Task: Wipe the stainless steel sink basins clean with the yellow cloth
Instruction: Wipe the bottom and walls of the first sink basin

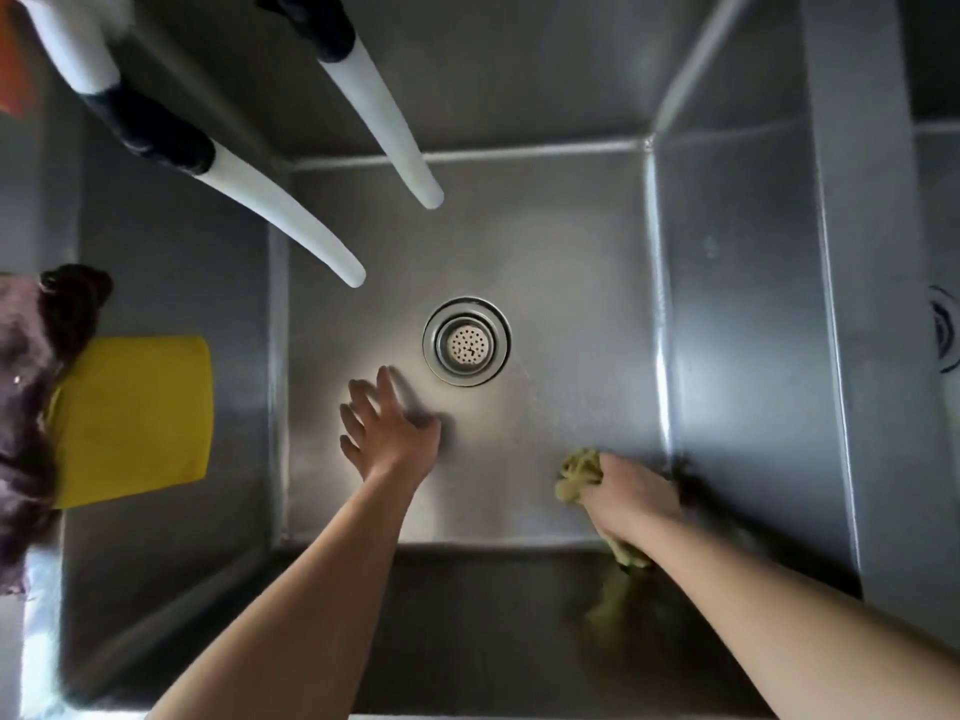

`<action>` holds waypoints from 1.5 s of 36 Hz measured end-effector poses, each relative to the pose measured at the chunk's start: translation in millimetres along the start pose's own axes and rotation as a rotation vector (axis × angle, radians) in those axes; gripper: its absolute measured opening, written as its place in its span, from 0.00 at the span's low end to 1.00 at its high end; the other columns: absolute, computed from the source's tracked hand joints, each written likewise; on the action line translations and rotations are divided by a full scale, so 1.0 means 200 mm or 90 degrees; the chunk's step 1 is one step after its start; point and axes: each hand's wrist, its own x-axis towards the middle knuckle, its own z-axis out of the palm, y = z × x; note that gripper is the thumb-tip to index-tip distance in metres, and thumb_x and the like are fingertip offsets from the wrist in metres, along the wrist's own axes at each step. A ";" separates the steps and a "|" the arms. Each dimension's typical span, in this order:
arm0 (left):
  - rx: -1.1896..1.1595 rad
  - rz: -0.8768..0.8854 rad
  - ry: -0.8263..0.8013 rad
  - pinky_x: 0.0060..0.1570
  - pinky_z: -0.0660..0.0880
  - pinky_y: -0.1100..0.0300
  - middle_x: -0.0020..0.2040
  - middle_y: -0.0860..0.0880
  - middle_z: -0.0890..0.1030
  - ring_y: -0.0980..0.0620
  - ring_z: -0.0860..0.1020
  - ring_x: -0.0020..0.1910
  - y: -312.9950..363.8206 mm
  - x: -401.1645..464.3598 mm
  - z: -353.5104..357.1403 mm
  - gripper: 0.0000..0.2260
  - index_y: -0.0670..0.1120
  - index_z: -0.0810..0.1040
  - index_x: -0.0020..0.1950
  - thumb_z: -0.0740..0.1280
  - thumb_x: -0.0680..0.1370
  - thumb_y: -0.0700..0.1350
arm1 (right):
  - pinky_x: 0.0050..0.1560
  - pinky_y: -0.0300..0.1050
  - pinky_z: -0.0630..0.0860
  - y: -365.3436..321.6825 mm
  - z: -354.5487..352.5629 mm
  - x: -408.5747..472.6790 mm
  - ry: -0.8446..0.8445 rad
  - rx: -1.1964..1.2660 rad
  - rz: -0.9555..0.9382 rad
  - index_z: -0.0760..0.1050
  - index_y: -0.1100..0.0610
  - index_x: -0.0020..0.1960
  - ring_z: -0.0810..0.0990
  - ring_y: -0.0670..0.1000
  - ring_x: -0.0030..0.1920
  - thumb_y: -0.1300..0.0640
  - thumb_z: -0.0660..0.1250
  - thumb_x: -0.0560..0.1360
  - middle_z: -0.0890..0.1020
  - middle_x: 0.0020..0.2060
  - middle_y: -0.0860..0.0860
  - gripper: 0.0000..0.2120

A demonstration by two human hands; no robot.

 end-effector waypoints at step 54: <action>0.091 0.039 -0.121 0.70 0.67 0.44 0.73 0.43 0.63 0.38 0.64 0.73 -0.11 0.20 -0.33 0.35 0.57 0.56 0.79 0.66 0.74 0.49 | 0.66 0.60 0.68 -0.31 -0.06 0.27 0.146 -0.191 -0.417 0.71 0.44 0.70 0.64 0.65 0.66 0.61 0.61 0.77 0.70 0.67 0.52 0.24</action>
